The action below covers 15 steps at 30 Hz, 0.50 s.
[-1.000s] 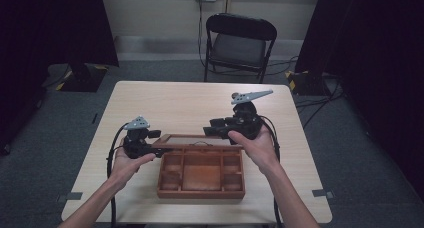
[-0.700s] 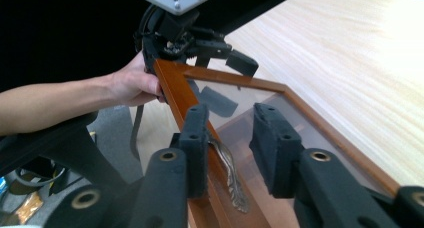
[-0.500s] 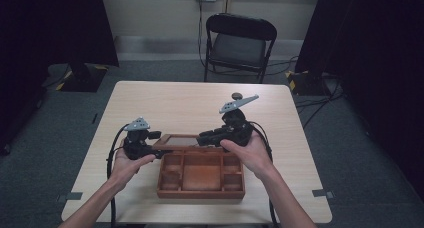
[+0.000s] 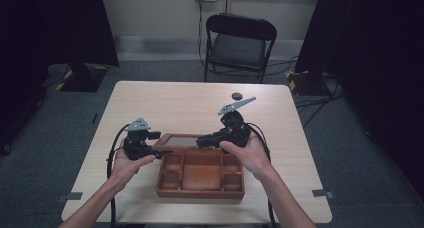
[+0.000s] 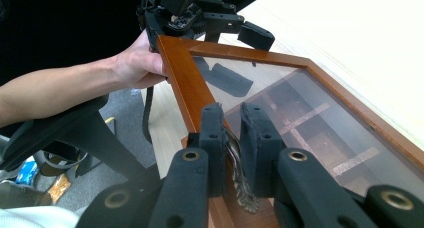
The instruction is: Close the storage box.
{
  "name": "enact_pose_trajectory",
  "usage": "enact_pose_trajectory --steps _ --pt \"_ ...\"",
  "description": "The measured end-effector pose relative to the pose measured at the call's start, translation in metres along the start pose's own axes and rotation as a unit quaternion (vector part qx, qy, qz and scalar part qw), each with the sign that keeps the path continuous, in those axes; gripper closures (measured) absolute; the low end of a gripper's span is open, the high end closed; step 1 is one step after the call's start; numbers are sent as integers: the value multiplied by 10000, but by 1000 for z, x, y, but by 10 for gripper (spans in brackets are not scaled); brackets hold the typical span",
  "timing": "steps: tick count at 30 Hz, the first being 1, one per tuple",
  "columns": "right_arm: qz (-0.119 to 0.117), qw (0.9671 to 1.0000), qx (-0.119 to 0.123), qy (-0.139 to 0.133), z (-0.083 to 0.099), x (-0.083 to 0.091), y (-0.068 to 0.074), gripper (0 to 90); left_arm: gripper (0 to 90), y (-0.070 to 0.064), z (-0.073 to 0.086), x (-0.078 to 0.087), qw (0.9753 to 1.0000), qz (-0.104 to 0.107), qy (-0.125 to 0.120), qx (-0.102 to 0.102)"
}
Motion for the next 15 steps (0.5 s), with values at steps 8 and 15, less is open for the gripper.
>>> enact_pose_trajectory --steps 8,15 --pt "-2 10000 21 15 1 -1 1 814 177 5 4 7 9999 -94 113 -13" --pt "16 10000 61 33 1 -1 2 814 182 20 11 21 9996 -213 73 140"
Point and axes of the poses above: each handheld gripper's, and its own axes: x roughly backward along the jaws, z roughly out of its underside, y roughly to its left, the point moved 6 cm from there along -x, roughly forward along the jaws, and after that the axes turned 3 degrees about z, right-handed, at the moved point
